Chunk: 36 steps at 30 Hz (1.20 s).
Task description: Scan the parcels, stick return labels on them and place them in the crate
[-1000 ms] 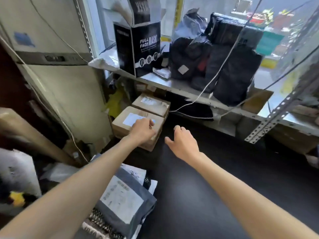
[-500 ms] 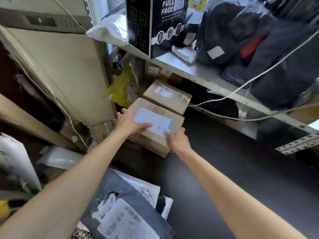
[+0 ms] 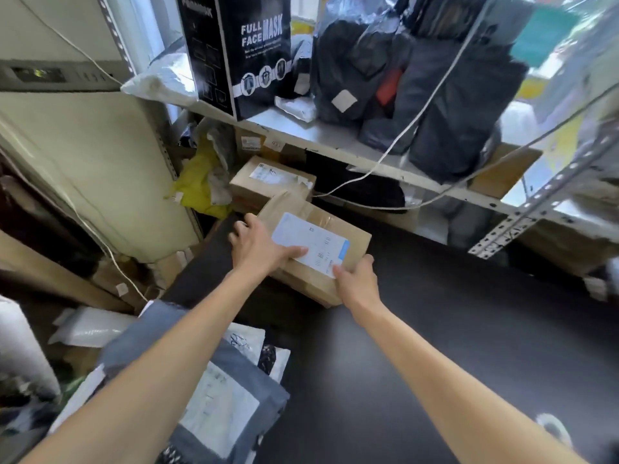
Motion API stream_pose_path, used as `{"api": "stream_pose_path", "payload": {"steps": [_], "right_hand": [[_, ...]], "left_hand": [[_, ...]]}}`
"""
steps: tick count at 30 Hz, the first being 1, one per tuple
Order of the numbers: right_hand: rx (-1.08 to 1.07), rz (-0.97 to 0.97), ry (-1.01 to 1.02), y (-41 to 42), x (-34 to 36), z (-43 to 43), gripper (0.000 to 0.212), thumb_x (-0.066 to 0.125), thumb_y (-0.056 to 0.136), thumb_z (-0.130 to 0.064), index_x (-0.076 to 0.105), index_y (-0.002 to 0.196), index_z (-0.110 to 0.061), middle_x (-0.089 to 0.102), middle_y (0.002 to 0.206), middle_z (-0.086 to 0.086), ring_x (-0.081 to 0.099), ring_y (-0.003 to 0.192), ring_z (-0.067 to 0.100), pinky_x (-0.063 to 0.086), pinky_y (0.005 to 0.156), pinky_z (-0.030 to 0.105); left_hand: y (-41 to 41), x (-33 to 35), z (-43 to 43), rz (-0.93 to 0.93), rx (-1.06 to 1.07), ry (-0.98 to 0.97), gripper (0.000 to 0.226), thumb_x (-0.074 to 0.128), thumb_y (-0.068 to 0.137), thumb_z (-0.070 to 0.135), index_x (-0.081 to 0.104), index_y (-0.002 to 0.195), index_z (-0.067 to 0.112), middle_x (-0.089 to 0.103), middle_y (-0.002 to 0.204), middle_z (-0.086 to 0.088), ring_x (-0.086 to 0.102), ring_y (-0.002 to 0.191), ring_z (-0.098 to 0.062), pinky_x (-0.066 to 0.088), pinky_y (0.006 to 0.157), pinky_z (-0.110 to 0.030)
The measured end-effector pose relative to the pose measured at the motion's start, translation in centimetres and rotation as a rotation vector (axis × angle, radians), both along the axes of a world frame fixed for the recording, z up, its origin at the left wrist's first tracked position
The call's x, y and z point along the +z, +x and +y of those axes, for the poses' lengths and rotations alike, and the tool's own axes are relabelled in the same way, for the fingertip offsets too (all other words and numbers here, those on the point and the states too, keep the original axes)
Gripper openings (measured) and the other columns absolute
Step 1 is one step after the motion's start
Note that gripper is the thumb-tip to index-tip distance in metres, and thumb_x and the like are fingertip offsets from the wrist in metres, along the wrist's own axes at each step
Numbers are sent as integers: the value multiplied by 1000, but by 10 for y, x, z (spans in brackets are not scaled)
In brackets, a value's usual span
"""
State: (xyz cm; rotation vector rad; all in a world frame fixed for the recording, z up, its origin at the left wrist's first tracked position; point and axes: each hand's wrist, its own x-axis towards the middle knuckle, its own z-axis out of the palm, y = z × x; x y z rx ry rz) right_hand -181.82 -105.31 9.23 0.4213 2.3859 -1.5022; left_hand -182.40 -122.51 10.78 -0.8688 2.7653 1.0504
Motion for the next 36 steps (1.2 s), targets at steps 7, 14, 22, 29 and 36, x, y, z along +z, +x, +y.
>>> {"api": "stream_pose_path", "payload": {"steps": [7,14,22,29,36], "right_hand": [[-243,149,-64,78,25,166,29,60,94,-15,36,111,-16,56,117,2,56,92,16,43,57,21],[-417,270,-83,183,29,338,31,63,91,-9,38,109,-15,55,106,-2,54,82,3,48,50,14],[-409,268,1,252,35,476,30,64,86,-4,48,104,-20,62,104,-3,61,98,14,52,77,31],[-277,409,135,280,55,518,30,58,85,1,58,101,-25,67,91,-16,64,90,6,52,73,20],[50,452,361,281,64,521,45,50,82,10,66,113,-19,70,94,-3,64,91,17,52,82,38]], "left_hand": [[42,18,158,142,-180,112,102,83,62,57,32,136,7,39,139,-14,37,130,-35,36,104,-44],[126,25,339,232,-263,238,90,89,58,47,41,127,13,46,123,-4,48,117,-27,47,97,-46],[197,9,445,171,-320,397,69,82,71,44,49,125,16,59,118,0,59,109,-21,53,87,-40],[222,0,446,-22,-319,874,98,90,64,32,32,142,18,67,116,-6,69,98,-21,60,69,-39],[237,-12,449,-86,-652,645,104,88,51,56,44,142,32,43,141,6,43,130,-12,38,107,-32]]}}
